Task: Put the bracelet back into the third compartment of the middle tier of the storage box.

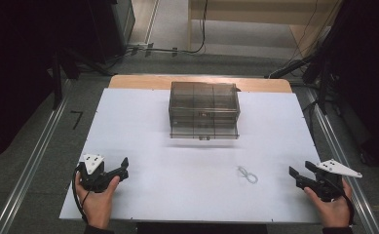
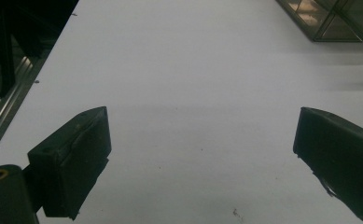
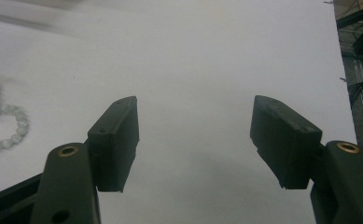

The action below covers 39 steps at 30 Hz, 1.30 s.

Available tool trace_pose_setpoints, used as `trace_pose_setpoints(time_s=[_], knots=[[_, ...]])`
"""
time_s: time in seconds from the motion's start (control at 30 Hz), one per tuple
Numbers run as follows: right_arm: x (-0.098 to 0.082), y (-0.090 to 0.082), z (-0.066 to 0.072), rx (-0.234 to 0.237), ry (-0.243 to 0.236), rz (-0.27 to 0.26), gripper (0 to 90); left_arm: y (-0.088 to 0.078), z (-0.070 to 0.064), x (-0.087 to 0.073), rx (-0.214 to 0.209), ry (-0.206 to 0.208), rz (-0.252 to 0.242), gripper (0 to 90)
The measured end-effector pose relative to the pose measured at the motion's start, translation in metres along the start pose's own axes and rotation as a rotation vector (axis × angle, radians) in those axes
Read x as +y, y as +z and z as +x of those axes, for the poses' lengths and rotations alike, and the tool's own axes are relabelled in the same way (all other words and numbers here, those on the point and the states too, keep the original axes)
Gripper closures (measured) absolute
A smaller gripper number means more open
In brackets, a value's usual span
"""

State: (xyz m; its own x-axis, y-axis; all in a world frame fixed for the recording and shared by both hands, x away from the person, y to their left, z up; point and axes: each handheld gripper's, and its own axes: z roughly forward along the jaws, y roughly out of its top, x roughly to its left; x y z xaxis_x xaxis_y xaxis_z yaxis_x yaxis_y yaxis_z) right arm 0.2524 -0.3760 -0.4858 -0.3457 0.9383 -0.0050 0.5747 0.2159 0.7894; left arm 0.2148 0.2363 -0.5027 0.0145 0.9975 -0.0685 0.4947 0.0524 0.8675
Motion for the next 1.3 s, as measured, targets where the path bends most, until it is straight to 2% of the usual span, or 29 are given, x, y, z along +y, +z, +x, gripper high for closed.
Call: trace_pose_setpoints(time_s=[1.3], knots=[[0.004, 0.000, 0.015, 0.037, -0.036, -0.008, 31.3, 0.001, -0.001, -0.001, -0.007, -0.001, 0.011, 4.1]])
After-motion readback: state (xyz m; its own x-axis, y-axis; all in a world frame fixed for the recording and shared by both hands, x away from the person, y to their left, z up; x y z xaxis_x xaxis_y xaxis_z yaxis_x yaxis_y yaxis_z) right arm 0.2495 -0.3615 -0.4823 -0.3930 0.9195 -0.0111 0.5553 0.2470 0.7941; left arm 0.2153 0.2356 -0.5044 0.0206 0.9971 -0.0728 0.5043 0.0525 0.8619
